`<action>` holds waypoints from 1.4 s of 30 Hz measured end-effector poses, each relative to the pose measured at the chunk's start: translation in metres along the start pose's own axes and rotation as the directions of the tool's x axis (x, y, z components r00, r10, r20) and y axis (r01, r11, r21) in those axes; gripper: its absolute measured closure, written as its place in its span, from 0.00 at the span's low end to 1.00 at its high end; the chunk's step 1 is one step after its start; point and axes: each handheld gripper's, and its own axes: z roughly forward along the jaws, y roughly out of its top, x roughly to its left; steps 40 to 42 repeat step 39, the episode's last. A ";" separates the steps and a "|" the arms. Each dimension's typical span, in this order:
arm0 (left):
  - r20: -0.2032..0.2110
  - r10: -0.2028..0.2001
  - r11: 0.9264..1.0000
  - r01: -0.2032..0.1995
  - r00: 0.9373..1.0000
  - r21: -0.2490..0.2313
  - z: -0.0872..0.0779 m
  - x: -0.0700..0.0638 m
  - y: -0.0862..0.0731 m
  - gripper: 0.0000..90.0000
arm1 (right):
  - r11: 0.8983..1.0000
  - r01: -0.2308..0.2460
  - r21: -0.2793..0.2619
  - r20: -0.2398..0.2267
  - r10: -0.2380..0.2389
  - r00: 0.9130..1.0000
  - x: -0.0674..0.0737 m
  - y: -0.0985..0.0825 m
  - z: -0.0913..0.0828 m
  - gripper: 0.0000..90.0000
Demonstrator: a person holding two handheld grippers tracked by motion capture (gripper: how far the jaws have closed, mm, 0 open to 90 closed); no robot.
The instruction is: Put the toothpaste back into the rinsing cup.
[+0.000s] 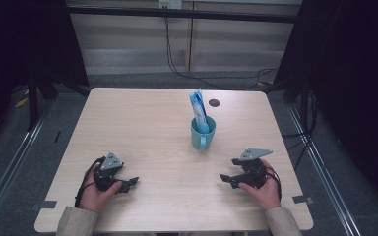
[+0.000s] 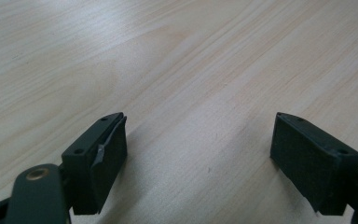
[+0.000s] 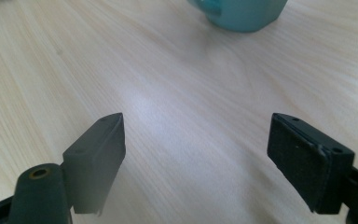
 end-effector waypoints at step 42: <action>-0.001 0.001 1.000 -0.001 1.000 0.000 0.000 0.000 0.000 0.20 | 0.999 0.014 0.032 0.071 -0.016 0.997 0.004 -0.021 0.002 0.14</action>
